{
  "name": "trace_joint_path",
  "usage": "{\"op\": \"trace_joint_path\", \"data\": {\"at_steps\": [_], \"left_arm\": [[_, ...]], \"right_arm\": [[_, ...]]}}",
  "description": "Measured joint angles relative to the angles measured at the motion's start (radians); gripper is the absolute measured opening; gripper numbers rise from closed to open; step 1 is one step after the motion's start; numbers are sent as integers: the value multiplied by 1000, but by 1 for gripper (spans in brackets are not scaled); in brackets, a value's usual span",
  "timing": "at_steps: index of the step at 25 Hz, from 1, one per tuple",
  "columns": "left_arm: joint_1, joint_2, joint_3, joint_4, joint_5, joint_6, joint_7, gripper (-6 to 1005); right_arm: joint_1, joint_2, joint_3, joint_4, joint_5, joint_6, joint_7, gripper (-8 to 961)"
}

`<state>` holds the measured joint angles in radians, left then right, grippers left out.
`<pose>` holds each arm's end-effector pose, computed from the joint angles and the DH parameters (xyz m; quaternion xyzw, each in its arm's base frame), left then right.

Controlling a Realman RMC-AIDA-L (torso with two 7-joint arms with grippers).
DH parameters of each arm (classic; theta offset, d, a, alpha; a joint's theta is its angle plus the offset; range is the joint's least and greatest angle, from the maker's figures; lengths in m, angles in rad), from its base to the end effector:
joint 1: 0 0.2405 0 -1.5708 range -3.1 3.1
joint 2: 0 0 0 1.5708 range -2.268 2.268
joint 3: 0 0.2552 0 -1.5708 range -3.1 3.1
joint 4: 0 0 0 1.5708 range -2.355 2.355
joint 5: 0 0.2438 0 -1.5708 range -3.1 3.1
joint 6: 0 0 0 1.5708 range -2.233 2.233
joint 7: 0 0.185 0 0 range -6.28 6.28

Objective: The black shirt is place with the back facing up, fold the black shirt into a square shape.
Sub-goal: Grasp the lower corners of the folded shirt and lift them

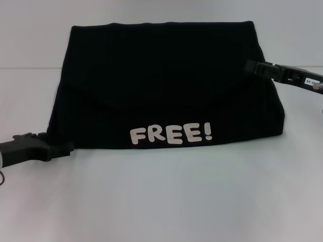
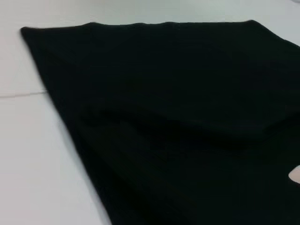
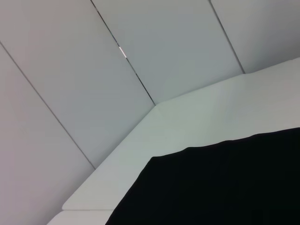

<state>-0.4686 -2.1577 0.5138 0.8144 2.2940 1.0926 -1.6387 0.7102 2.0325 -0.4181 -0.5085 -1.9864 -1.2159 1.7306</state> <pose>-0.3720 0.3992 -0.0006 -0.8435 -0.3941 -0.0966 0.3519 0.2666 0.4681 0.0067 -0.8072 0.4231 0.3226 0.2555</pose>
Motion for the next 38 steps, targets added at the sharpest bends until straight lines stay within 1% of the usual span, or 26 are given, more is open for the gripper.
{"op": "trace_joint_path", "data": {"at_steps": [3, 5, 15, 24, 32, 37, 38], "left_arm": [[-6, 0, 2, 0, 0, -2, 42, 850], [-13, 4, 3, 2, 1, -5, 57, 845], [-18, 8, 19, -1, 15, -23, 80, 821], [-17, -3, 87, 6, 16, -13, 93, 799], [-19, -1, 91, 13, 32, -14, 89, 779], [-20, -2, 90, 24, 37, -10, 84, 578], [-21, -2, 90, 25, 38, -10, 83, 556]], "right_arm": [[0, 0, 1, 2, 0, 6, 3, 729], [0, 0, 2, 2, 0, 9, 5, 728], [-1, 1, 4, 5, 1, 14, 8, 727], [-3, 1, 5, 5, 11, 16, 9, 725], [-18, -1, 4, 5, 30, 15, 9, 724], [-24, -3, 4, 5, 46, 13, 9, 723], [-25, -3, 3, 5, 48, 13, 9, 723]]}}
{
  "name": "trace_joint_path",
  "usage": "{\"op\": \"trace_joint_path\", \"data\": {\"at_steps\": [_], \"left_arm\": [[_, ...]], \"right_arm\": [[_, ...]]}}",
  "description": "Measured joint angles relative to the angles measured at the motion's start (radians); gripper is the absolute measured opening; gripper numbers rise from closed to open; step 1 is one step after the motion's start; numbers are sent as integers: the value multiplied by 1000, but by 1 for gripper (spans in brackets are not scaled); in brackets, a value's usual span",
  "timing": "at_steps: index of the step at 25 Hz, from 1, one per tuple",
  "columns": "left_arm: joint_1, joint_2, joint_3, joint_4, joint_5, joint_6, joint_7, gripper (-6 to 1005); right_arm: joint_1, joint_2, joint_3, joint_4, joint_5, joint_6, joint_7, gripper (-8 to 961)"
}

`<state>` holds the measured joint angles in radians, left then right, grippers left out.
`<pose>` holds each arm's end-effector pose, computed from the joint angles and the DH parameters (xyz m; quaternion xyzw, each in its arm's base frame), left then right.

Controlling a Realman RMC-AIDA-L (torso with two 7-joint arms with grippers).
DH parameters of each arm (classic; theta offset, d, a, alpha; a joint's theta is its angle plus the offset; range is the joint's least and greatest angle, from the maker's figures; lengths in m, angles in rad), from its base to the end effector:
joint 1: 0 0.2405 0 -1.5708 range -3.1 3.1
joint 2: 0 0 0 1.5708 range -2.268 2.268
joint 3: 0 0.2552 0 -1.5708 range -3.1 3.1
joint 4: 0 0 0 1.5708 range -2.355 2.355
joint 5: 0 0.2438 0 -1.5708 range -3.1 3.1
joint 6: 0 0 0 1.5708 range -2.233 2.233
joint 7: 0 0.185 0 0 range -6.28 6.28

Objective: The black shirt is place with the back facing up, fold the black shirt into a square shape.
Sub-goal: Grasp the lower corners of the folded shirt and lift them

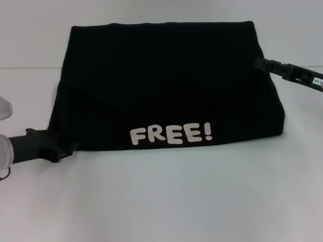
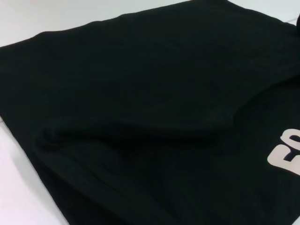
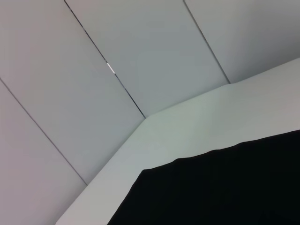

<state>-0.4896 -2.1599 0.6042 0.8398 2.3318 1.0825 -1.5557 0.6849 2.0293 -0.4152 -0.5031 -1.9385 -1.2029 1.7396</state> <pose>-0.3553 0.4097 -0.0095 -0.8858 -0.3146 -0.0471 0.3379 0.2769 0.4661 0.0139 -0.7867 0.4400 0.3405 0.2676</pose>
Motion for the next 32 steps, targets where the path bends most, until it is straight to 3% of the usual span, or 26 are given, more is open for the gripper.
{"op": "trace_joint_path", "data": {"at_steps": [10, 15, 20, 25, 32], "left_arm": [[-6, 7, -6, 1, 0, -5, -7, 335], [-7, 6, -4, 5, 0, -4, -7, 107], [-8, 6, -7, 12, -3, 4, -8, 32], [-7, 7, -9, 21, -8, 25, -8, 31], [-10, 7, -12, 21, -3, 15, -32, 33]], "right_arm": [[-9, -9, -8, 1, -3, -3, 13, 722], [-11, -13, -8, 1, -5, -5, 15, 721], [-14, -26, -12, -1, -25, -9, 31, 720], [-19, -60, -14, -9, -116, -8, 121, 719], [-30, -63, 4, -14, -115, -2, 121, 718]]}}
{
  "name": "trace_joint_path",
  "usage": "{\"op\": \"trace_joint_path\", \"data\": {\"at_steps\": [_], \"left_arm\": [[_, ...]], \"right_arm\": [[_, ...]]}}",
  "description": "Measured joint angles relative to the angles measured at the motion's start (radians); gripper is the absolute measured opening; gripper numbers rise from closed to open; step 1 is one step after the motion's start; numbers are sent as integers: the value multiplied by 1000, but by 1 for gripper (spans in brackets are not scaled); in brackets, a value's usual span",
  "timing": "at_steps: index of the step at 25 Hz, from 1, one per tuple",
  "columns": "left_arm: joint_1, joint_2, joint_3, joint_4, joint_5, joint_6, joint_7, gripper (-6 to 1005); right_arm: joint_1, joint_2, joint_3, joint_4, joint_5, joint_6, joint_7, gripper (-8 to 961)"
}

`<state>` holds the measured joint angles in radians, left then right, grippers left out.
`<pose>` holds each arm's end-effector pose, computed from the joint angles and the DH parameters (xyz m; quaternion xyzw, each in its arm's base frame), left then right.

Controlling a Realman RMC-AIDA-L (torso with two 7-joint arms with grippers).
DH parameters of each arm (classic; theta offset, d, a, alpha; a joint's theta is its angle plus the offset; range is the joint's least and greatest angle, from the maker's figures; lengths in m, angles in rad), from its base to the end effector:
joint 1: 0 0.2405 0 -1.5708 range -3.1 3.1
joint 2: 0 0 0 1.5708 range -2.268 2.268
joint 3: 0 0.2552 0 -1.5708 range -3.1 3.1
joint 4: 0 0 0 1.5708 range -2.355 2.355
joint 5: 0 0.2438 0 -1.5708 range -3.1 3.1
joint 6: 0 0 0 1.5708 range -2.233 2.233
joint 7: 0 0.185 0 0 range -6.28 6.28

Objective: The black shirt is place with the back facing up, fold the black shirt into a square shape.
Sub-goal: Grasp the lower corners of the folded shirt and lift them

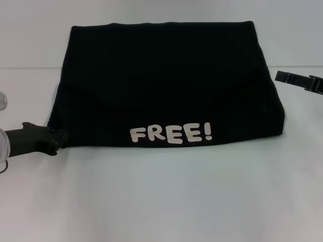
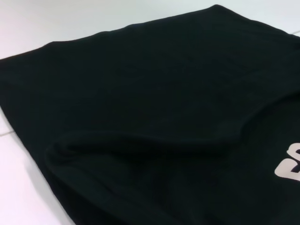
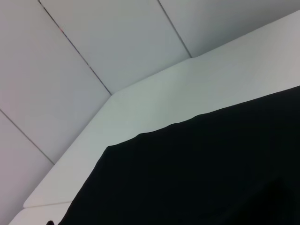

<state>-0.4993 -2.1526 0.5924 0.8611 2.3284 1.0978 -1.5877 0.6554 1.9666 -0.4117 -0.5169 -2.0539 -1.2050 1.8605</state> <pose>-0.3505 0.4156 0.0012 -0.8810 -0.3196 -0.0568 0.3442 0.3117 0.4586 0.0370 -0.7778 0.4834 0.2914 0.2765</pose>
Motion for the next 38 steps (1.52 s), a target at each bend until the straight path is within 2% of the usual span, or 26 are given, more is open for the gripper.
{"op": "trace_joint_path", "data": {"at_steps": [2, 7, 19, 38], "left_arm": [[0, 1, -4, 1, -3, 0, -1, 33], [-3, 2, -9, 1, 1, -1, -1, 107], [25, 1, -15, 23, 2, -10, 0, 511], [27, -5, -4, 16, 22, -10, 7, 488]], "right_arm": [[0, 1, 0, 0, 0, 2, -1, 718], [-1, 1, 1, 0, 13, 2, -1, 717], [-1, 5, 2, 0, 24, 5, -3, 715], [-10, 12, 12, 0, 26, 4, -11, 712]]}}
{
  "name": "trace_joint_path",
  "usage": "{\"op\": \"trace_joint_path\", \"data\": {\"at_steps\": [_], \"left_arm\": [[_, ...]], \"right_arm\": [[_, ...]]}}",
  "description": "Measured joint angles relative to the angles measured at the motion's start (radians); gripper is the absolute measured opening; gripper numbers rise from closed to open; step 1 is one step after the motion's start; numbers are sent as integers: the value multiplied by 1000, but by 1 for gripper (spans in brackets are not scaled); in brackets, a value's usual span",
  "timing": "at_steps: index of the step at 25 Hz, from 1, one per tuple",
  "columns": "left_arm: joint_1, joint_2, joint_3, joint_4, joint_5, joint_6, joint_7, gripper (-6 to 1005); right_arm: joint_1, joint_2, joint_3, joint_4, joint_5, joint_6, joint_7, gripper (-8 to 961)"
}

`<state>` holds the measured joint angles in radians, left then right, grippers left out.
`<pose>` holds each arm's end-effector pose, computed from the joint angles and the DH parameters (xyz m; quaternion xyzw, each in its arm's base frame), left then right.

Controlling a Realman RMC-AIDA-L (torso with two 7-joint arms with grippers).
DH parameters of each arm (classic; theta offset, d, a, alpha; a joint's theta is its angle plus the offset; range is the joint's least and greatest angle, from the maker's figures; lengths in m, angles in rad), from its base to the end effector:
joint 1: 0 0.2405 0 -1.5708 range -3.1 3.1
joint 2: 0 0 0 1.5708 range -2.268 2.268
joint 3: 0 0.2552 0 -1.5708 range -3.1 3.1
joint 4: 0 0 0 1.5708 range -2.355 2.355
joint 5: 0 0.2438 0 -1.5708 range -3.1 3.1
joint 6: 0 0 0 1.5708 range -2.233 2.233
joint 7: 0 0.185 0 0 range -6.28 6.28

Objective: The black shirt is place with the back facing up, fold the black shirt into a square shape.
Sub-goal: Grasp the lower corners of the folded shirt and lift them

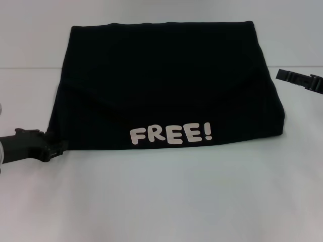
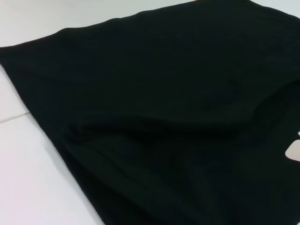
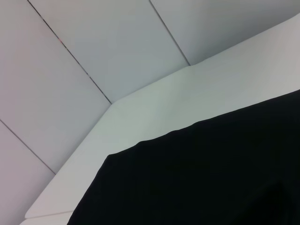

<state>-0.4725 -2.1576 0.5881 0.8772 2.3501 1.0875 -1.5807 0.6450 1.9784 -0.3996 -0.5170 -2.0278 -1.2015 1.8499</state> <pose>-0.3636 0.4068 0.0043 -0.8770 -0.3244 -0.0403 0.3523 0.3131 0.4566 0.0360 -0.7686 0.4868 0.3060 0.2803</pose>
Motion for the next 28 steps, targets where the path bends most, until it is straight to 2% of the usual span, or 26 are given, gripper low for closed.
{"op": "trace_joint_path", "data": {"at_steps": [5, 16, 20, 23, 28], "left_arm": [[-6, 0, 4, 0, 7, -6, 1, 480], [-12, 1, 14, -1, 30, 0, -4, 63], [-14, 0, 18, -1, 31, 11, -2, 44], [-15, 1, 15, 8, 30, 16, -4, 30], [-15, 6, -8, 14, 30, 20, -7, 25]], "right_arm": [[-1, 0, 1, 0, 0, -3, 0, 712], [-4, 0, 10, 0, 0, -7, 0, 689], [-5, 0, 10, 0, 7, -9, 0, 603], [-8, -4, 5, 0, 9, -9, 4, 596], [-20, -25, -4, 0, -38, -9, 31, 585]]}}
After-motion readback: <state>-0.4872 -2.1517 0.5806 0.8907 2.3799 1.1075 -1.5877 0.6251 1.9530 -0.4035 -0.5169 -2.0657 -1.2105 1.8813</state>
